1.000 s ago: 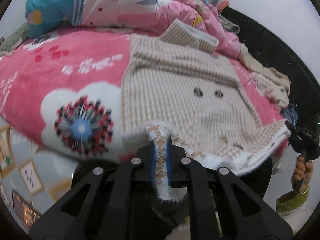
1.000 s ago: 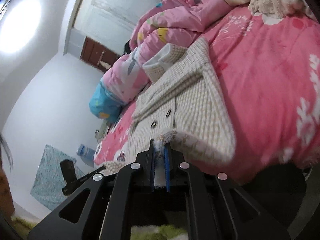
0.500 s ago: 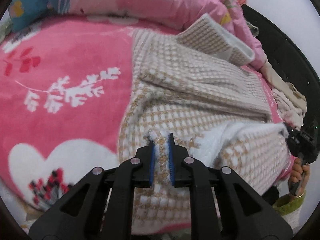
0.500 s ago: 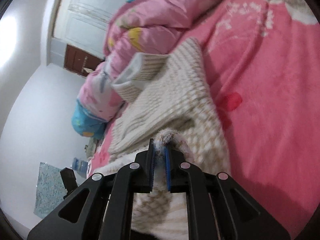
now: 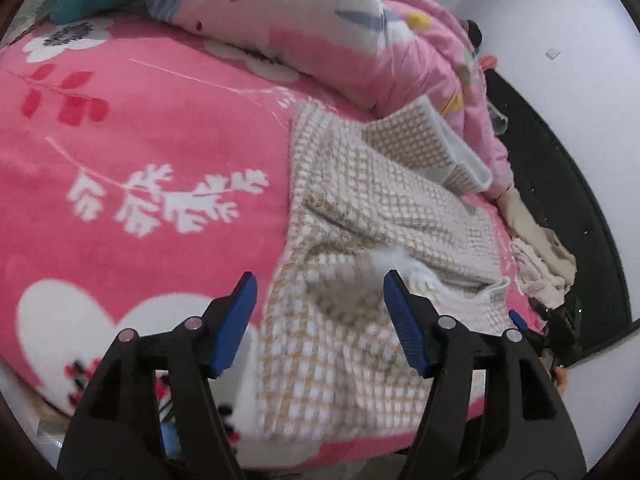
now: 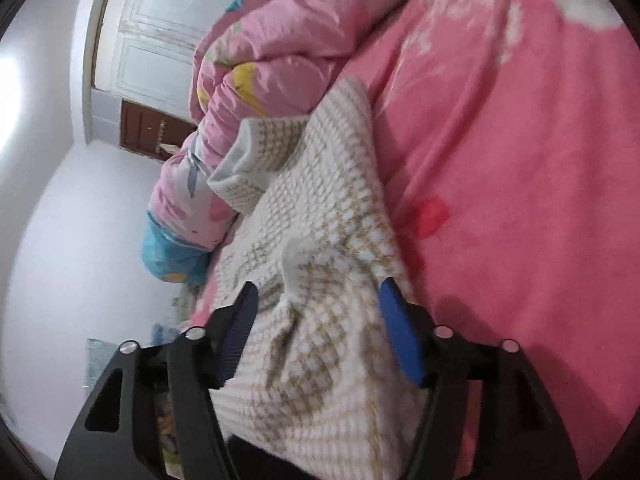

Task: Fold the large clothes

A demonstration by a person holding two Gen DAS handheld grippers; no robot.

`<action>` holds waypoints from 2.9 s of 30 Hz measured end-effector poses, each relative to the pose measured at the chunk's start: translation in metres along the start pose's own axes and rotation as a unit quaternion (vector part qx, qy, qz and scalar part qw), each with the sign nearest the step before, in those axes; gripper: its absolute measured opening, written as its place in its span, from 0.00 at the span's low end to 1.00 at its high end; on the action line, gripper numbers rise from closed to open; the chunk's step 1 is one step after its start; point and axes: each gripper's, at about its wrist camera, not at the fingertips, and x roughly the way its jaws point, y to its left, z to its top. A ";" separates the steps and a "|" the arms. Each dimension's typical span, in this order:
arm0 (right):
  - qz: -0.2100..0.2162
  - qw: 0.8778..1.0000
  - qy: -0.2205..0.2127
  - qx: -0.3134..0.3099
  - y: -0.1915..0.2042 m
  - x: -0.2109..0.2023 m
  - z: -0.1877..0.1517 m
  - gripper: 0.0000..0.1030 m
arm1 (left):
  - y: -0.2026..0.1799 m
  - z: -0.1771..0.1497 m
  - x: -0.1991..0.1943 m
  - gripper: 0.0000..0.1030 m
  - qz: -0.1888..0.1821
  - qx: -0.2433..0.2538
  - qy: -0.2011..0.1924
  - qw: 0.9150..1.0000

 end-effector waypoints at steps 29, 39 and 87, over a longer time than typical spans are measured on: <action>-0.059 0.994 -0.063 -0.066 0.004 -0.033 -0.095 0.14 | -0.008 -0.093 0.017 0.20 0.068 -0.022 -0.052 0.996; -0.042 0.987 -0.117 -0.104 0.043 -0.119 -0.115 0.09 | -0.060 -0.104 -0.070 0.10 0.036 0.069 -0.087 0.993; -0.219 0.947 -0.024 -0.233 0.033 0.025 -0.049 0.10 | -0.040 -0.034 0.089 0.10 0.122 0.179 -0.015 0.976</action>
